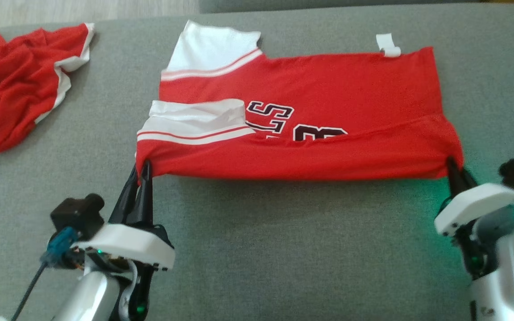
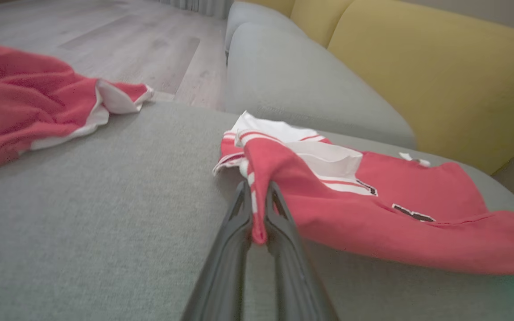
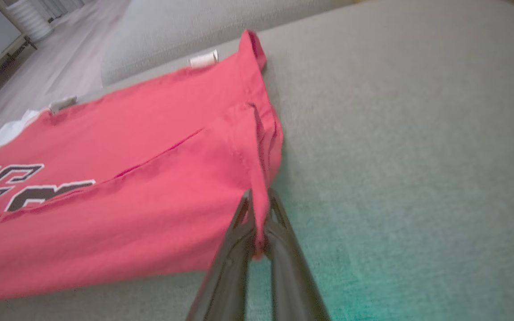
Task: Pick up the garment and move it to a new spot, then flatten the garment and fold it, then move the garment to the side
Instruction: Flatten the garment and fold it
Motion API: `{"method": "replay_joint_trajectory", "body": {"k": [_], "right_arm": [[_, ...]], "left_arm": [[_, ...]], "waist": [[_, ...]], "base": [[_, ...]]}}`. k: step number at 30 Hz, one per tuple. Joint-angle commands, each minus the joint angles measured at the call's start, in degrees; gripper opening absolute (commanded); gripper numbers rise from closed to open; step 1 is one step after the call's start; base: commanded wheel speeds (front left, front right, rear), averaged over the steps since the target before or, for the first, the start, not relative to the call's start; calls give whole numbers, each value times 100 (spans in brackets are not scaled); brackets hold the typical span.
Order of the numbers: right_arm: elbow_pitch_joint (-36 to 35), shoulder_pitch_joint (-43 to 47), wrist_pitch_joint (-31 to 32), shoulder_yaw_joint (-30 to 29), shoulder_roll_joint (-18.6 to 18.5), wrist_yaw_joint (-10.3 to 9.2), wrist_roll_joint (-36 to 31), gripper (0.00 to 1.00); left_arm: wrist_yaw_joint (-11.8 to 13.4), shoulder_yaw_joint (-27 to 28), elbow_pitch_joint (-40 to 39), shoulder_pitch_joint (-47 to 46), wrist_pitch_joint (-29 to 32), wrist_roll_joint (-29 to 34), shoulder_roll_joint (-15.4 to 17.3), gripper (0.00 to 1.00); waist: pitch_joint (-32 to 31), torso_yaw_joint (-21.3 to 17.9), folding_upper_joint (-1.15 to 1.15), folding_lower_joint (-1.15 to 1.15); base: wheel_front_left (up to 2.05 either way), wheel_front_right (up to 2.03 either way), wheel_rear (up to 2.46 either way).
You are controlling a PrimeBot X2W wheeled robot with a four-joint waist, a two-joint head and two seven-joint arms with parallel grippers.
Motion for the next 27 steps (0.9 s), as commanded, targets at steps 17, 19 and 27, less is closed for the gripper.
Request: {"method": "replay_joint_trajectory", "body": {"k": [17,19,27], "right_arm": [[-2105,1949,912,-81,-35,-4,-233,0],[-2141,2032,909,-75,-34,-4,-241,0],[-2276,2201,915,1,-34,-4,-238,100]], "left_arm": [[533,-43,-1390,1757,533,-91,428,0],[509,-93,-1262,1840,511,-138,382,0],[433,-56,-909,1761,355,-134,396,100]], "waist": [[-292,-22,0,0],[-291,-39,0,0],[-321,-133,0,0]], "base": [[0,0,0],[0,0,0],[0,0,0]]}}
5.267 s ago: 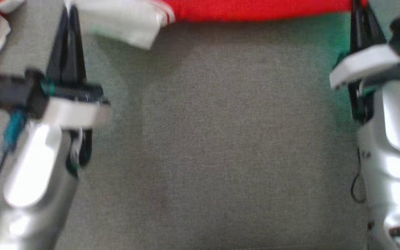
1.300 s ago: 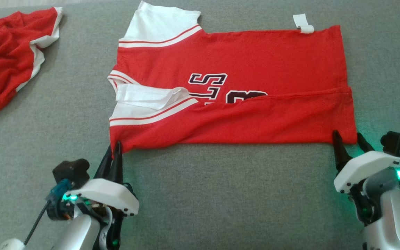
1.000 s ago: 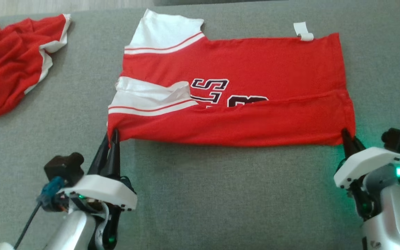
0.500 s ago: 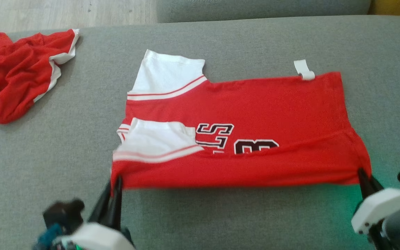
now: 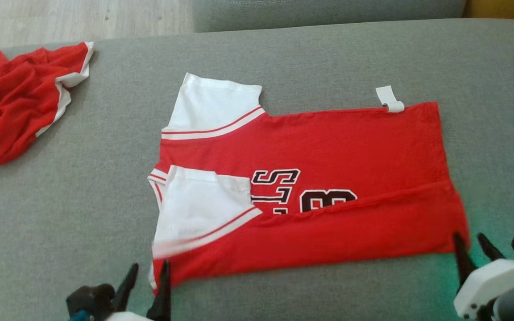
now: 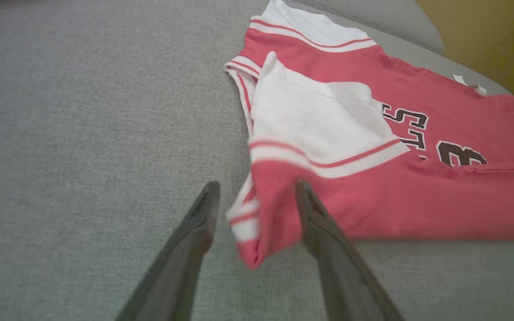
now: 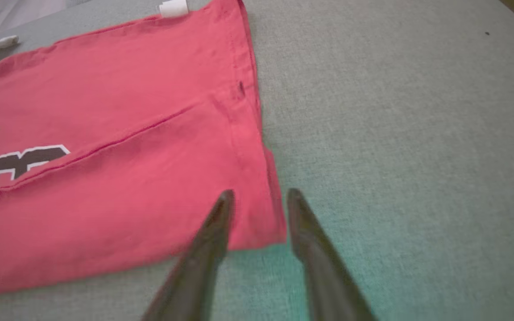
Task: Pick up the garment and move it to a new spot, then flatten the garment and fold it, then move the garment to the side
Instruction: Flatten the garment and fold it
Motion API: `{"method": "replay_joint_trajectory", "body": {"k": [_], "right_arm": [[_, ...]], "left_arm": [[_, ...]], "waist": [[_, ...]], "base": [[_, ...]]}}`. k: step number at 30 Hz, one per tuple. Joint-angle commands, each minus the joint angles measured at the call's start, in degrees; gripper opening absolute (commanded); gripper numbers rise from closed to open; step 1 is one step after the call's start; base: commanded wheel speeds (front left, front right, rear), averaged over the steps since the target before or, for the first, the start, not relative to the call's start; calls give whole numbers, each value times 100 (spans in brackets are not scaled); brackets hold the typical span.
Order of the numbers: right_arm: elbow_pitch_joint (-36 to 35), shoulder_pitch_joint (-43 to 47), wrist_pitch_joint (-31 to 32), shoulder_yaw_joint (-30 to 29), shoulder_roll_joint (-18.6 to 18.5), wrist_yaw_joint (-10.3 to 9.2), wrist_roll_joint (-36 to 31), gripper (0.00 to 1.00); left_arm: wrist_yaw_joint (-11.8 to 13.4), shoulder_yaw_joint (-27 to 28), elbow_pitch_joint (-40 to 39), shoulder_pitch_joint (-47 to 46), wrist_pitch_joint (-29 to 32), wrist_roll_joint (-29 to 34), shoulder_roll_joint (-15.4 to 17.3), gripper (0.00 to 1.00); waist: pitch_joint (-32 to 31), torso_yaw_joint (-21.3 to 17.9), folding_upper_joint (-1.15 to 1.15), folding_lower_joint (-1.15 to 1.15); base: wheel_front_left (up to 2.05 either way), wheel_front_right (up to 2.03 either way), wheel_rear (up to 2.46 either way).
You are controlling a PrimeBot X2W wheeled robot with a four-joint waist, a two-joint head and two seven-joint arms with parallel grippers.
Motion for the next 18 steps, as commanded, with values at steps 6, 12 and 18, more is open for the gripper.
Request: {"method": "replay_joint_trajectory", "body": {"k": [6,12,18], "right_arm": [[-563,-11,-65,68,-63,-4,-60,100],[-896,-643,-85,266,-63,-4,-225,100],[-916,-1590,-37,713,-63,-4,-397,100]], "left_arm": [[-103,323,-252,-811,-67,264,309,100],[-480,499,-329,-2410,508,566,889,100],[-1039,581,351,-4300,1279,594,1269,100]], "waist": [[-5,-115,0,0],[264,-282,0,0],[740,-599,0,0]], "base": [[0,0,0],[0,0,0],[0,0,0]]}}
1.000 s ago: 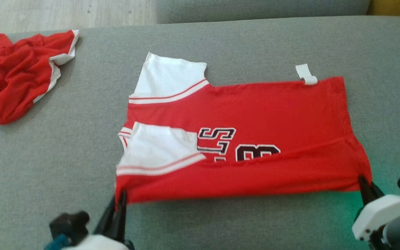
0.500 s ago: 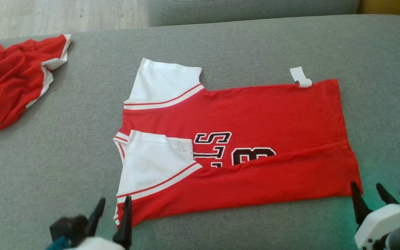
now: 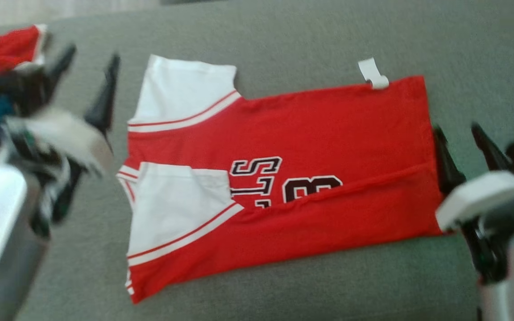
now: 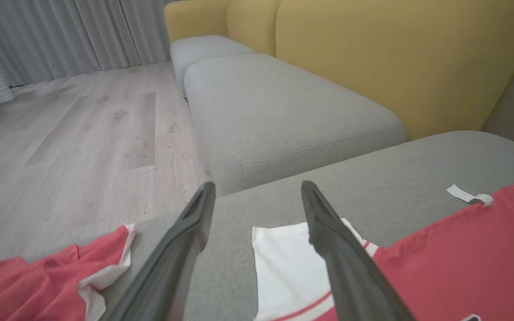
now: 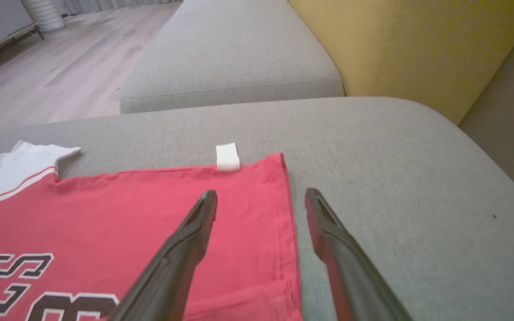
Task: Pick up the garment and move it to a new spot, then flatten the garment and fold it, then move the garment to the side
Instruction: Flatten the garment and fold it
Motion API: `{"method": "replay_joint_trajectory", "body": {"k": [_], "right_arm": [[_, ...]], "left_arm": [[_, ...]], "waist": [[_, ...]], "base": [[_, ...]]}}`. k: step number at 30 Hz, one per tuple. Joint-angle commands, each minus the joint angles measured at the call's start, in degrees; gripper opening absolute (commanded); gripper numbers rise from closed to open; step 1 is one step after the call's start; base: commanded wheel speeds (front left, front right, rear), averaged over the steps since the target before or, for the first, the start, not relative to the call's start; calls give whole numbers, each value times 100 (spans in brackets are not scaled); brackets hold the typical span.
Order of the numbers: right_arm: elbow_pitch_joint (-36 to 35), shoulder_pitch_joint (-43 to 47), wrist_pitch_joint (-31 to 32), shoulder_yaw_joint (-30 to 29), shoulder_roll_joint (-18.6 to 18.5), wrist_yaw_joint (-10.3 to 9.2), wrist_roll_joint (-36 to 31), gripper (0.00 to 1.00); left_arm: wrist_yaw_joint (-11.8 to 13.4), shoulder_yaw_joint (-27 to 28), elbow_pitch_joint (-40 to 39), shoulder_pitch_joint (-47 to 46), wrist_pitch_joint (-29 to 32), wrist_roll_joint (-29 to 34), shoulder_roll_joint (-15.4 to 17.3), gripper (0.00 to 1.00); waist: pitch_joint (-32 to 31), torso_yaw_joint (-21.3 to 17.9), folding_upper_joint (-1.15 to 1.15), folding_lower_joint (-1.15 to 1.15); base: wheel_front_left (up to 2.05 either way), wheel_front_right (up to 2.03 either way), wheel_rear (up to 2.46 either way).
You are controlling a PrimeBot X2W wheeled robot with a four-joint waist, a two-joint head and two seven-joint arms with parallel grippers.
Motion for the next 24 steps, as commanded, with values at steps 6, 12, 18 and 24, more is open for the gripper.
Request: {"method": "replay_joint_trajectory", "body": {"k": [6,12,18,24], "right_arm": [[-27,-755,-32,591,-54,-4,-11,100],[90,-1146,-104,828,-54,-4,25,100],[149,-1340,-197,965,-54,-4,92,100],[246,-1429,-279,955,-54,-4,122,100]], "left_arm": [[-478,34,899,-1261,650,21,319,100],[-645,-98,1705,-1760,1137,21,395,100],[-705,-94,2160,-1995,1378,10,555,100],[-718,-172,2332,-1997,1729,-103,558,100]], "waist": [[656,-553,0,-2],[1057,-893,0,-2],[1353,-1139,0,-2],[1471,-1174,0,-2]], "base": [[0,0,0],[0,0,0],[0,0,0],[0,0,0]]}}
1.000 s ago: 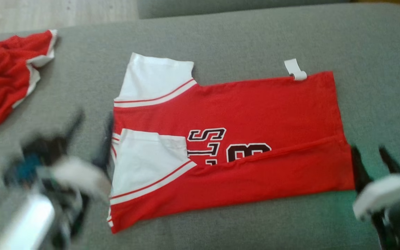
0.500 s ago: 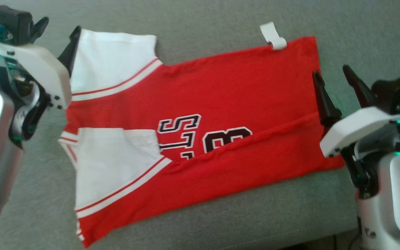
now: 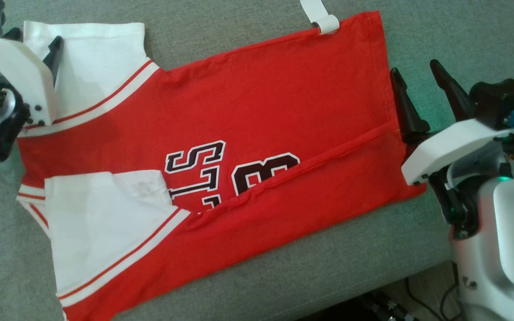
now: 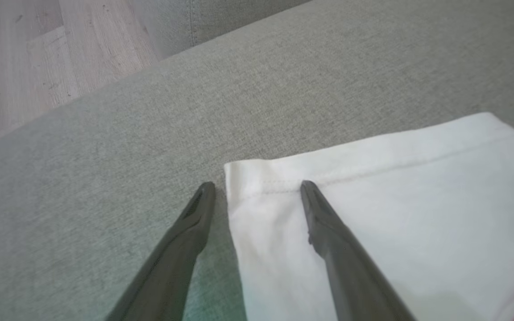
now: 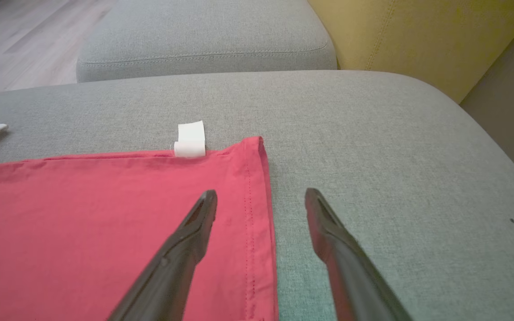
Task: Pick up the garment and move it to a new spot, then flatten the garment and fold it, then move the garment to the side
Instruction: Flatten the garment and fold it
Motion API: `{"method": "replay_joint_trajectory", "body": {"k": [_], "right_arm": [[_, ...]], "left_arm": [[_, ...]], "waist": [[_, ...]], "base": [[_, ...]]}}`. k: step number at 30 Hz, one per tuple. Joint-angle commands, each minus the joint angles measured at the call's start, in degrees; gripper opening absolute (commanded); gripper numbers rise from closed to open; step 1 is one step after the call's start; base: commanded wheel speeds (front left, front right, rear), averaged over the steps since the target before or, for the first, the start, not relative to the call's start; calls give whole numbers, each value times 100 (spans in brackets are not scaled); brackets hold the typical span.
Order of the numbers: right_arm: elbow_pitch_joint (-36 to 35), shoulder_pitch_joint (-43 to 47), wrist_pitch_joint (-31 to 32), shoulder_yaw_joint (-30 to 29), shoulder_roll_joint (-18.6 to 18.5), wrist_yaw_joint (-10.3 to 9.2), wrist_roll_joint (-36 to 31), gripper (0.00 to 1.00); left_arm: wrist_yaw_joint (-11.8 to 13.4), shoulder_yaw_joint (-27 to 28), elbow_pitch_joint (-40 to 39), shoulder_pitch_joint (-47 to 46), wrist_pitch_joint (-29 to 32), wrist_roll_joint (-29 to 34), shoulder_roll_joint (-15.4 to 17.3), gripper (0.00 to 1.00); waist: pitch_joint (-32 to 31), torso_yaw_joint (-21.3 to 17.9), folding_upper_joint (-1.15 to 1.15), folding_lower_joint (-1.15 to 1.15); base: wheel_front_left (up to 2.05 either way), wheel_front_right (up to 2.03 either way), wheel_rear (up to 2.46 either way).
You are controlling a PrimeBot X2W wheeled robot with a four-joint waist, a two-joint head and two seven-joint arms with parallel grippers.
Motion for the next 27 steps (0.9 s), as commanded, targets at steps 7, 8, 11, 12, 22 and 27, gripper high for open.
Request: {"method": "replay_joint_trajectory", "body": {"k": [7,8,11,12,22,27], "right_arm": [[-141,-406,-49,171,-43,-4,-28,100],[-114,-478,-24,197,-61,-4,-52,100],[51,-740,132,289,-164,-4,-82,100],[140,-840,209,313,-217,-4,-70,100],[1440,-1823,799,223,-892,-4,-41,100],[2096,-2120,1014,207,-1042,-4,67,100]], "left_arm": [[-97,69,-306,-195,264,-178,234,32],[-107,55,-341,-195,235,-175,219,4],[-95,55,-438,-235,22,-140,142,0],[-81,59,-465,-259,-76,-118,106,0],[5,57,-787,-413,-858,-14,-264,0],[-3,-48,-1059,-368,-980,-13,-417,0]], "waist": [[47,104,0,-1],[44,127,0,-1],[34,208,0,-1],[29,243,0,-1],[-36,711,0,-1],[-7,921,0,-1]], "base": [[0,0,0],[0,0,0],[0,0,0],[0,0,0],[0,0,0],[0,0,0]]}}
